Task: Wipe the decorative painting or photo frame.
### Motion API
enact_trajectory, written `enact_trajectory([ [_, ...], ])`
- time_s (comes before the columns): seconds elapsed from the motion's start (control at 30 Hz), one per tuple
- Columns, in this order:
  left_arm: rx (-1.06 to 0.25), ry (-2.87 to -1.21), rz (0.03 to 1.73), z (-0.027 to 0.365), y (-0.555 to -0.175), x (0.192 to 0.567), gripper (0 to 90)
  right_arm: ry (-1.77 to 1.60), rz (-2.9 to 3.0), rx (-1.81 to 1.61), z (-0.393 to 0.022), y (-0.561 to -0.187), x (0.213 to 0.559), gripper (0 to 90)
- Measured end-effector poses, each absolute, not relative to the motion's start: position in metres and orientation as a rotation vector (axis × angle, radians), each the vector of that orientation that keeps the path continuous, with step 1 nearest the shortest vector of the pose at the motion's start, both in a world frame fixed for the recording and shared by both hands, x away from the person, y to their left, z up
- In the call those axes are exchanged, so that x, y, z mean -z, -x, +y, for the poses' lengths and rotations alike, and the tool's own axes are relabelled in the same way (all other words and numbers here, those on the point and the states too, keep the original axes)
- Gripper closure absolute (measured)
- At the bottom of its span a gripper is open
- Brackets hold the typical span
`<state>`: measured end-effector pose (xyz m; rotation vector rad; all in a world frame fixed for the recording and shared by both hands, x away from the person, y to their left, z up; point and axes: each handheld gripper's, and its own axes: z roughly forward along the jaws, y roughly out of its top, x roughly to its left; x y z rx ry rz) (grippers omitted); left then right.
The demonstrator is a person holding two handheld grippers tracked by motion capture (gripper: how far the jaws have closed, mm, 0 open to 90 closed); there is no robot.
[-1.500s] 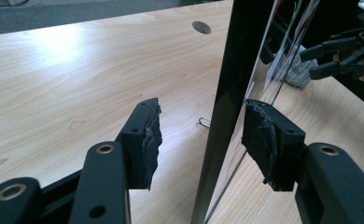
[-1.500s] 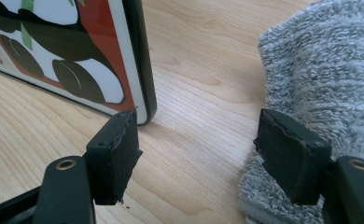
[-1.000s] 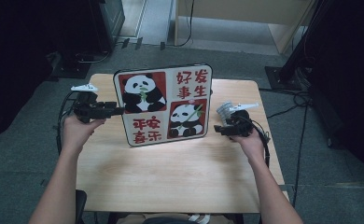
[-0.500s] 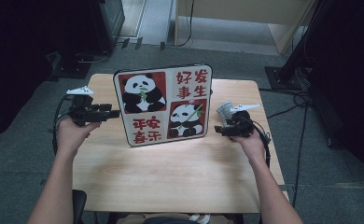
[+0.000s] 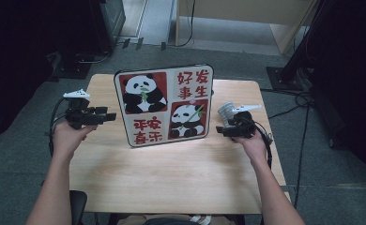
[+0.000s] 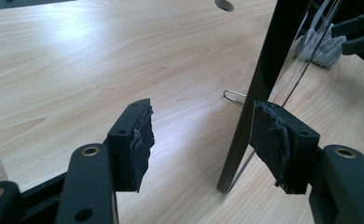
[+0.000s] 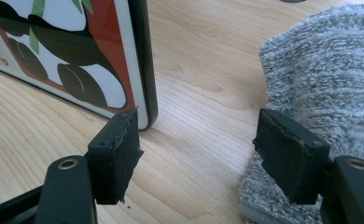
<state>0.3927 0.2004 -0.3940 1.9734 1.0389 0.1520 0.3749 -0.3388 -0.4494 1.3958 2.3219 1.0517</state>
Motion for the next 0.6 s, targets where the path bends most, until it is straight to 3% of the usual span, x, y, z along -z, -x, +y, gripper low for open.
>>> enact_trajectory([
  [0.6, -0.182, -1.980, 1.036, 0.2032, -0.3932, 0.3986, 38.0, -1.384, 2.323, -1.075, -0.3387, -0.3757, 0.4500, 29.8],
])
